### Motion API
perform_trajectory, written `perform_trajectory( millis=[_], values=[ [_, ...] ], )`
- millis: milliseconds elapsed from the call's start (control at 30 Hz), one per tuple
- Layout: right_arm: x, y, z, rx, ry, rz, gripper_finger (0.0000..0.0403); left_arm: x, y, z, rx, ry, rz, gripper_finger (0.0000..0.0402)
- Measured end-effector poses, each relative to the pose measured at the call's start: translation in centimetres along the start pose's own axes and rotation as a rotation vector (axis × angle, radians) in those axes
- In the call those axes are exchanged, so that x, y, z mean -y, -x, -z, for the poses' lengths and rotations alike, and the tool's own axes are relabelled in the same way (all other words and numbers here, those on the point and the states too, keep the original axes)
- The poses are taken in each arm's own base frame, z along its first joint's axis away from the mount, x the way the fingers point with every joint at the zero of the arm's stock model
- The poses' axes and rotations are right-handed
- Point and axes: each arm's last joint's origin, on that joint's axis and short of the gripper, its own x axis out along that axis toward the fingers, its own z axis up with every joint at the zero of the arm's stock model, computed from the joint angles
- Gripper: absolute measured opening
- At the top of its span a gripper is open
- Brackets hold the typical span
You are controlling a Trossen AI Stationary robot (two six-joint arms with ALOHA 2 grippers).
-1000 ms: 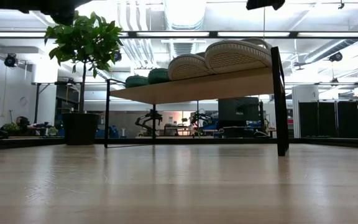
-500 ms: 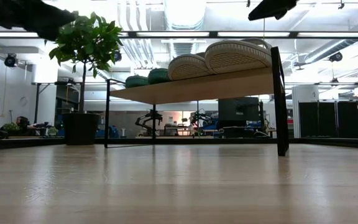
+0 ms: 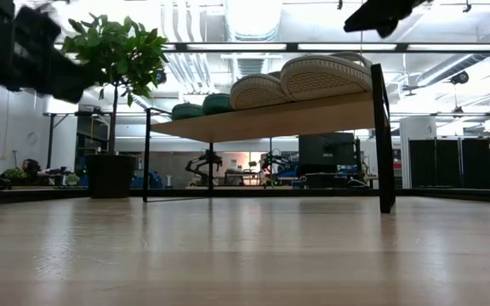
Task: Pick and place slides into the shelf
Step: Return to Home Position
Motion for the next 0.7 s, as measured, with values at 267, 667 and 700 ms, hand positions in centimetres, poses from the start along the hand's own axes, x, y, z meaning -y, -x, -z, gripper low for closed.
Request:
perform_trajectory(
  millis=[267,667,700],
  values=[
    [-2.1,-2.6,4.3,0.281,0.036,-0.258,0.0059,0.1,0.0,0.2,0.075,-0.018,0.010,0.0000],
    [-2.9,-1.6,12.0,0.352,-0.076,-0.287,0.0052,0.1,-0.2,1.0,0.035,-0.016,0.004,0.0000],
    [-3.1,-1.2,12.4,0.376,-0.079,-0.301,0.0052,0.1,-0.2,1.0,0.032,-0.016,0.004,0.0000]
  ],
)
